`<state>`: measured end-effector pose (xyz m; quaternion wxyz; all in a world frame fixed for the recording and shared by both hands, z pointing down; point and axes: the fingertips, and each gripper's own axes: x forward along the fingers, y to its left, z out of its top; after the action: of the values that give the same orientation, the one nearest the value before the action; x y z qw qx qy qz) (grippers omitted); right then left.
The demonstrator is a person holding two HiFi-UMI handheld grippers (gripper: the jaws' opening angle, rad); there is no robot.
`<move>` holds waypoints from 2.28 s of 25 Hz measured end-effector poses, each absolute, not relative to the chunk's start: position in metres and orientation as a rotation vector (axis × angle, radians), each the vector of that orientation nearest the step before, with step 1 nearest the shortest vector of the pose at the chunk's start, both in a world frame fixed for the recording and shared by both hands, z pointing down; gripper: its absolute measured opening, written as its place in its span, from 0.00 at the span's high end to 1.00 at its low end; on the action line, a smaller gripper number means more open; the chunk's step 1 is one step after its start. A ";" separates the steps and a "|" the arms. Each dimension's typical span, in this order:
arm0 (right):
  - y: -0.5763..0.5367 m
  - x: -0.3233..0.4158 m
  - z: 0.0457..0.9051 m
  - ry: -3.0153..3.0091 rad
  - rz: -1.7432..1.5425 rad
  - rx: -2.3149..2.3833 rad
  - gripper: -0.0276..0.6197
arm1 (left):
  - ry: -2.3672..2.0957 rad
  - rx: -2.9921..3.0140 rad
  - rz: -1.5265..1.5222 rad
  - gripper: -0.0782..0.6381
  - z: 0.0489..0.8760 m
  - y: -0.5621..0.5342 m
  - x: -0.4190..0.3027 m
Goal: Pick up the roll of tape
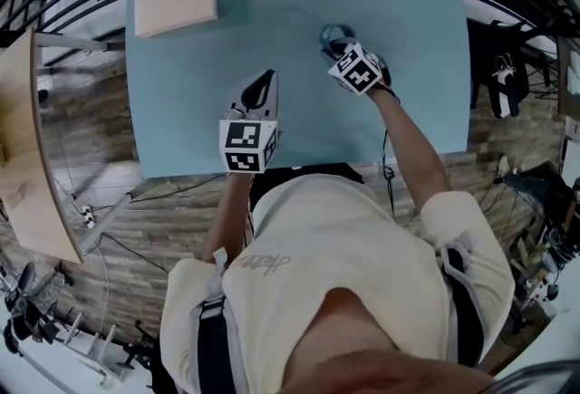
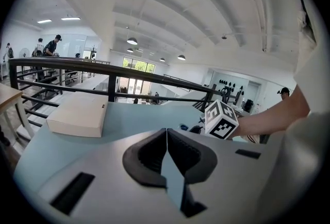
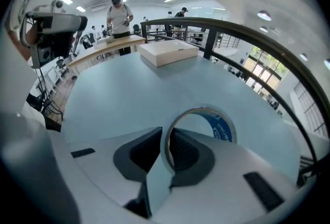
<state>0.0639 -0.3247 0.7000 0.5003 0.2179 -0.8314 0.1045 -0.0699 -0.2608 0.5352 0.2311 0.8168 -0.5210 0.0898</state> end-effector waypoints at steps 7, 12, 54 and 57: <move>-0.308 0.077 0.657 -2.144 0.271 0.618 0.87 | -1.425 2.296 0.254 0.86 0.518 -0.256 -0.053; -0.302 0.089 0.625 -2.216 0.247 0.683 0.87 | -1.416 2.338 0.258 0.86 0.504 -0.255 -0.041; -0.252 0.171 0.375 -2.678 0.061 1.271 0.87 | -1.521 2.629 0.181 0.86 0.359 -0.268 -0.009; -0.253 0.168 0.365 -2.696 0.050 1.284 0.87 | -1.530 2.638 0.165 0.86 0.351 -0.271 -0.013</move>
<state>0.1685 -0.2526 0.3653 0.0776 0.4287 -0.9000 0.0165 -0.0126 -0.2713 0.3505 0.0436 0.8629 -0.5005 0.0539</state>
